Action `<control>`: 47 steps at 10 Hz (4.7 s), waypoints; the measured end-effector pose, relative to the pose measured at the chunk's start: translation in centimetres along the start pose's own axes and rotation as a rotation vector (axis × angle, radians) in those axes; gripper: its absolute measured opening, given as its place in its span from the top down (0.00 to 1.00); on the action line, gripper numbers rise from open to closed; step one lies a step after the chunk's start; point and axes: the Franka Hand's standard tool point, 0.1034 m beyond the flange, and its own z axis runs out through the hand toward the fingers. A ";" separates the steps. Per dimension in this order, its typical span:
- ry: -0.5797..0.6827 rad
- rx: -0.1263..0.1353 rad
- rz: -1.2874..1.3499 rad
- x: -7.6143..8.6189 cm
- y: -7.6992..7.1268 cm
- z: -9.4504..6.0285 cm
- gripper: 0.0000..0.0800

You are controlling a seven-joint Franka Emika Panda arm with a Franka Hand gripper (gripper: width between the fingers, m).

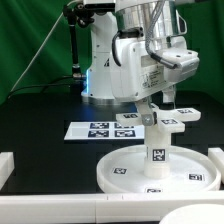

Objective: Assemble round table

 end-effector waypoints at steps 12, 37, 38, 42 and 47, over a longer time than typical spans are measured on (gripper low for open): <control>-0.001 -0.039 -1.028 -1.4 -0.6 -0.7 0.19; -0.027 -0.336 -3.240 -0.2 -0.1 -0.1 0.19; -0.030 -0.339 -3.237 0.0 -0.1 0.0 0.19; -0.031 -0.345 -3.217 0.0 -0.3 0.5 0.19; -0.032 -0.347 -3.203 0.9 -0.8 0.3 0.45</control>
Offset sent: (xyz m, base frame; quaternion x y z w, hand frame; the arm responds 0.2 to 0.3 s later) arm 0.0000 0.0000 0.0000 0.0000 0.0000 -0.1938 0.9810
